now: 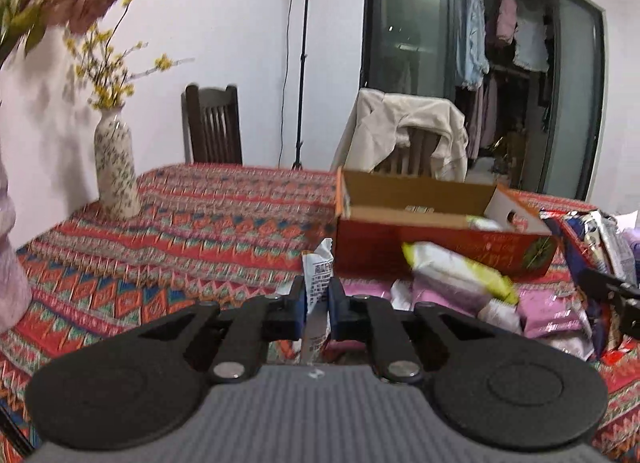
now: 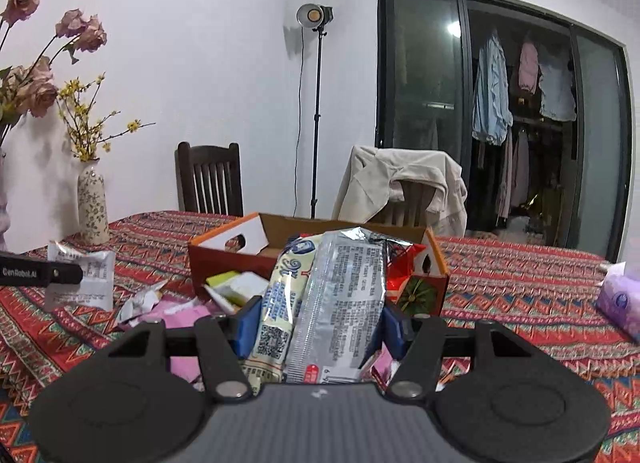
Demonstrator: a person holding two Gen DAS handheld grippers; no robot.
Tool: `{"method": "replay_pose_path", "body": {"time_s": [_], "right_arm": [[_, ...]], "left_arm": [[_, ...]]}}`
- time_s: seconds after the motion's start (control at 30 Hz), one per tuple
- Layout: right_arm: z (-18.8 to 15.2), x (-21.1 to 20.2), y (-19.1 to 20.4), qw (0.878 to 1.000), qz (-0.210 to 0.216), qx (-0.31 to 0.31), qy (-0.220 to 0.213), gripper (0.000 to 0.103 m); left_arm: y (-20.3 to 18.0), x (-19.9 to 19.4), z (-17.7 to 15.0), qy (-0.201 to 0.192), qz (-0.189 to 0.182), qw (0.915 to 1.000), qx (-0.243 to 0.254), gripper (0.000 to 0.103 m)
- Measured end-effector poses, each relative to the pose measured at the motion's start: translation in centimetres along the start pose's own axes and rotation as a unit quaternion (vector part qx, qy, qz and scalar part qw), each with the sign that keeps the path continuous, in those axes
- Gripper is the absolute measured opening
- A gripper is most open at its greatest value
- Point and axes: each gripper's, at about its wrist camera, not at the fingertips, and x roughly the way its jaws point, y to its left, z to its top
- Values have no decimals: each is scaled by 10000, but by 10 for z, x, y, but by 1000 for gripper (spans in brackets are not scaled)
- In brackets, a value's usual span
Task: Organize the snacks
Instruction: 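Carry both packets over the cardboard box and open both tools to release them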
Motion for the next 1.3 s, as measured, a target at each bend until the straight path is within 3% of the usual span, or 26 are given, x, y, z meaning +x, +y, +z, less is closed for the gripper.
{"method": "replay_pose_path", "body": {"time_s": [0.33,0.73,1.07,1.3], "right_arm": [[42,27,-13,9997,-142,97,-191,59],[88,98,-34,9992,-301,253,-50,59],[101,170,-48,9990,-278,293,180,59],[90,211,-62,9987,-244,349,292,59]], "left_arm": [[-37,18,56,-596,-167,9980,116,12],[-72,78,97,-543,-310,9979,139,12],[-85,151,113,-275,-182,9994,77,12],[-82,190,90,-233,-56,9997,75,12]]}}
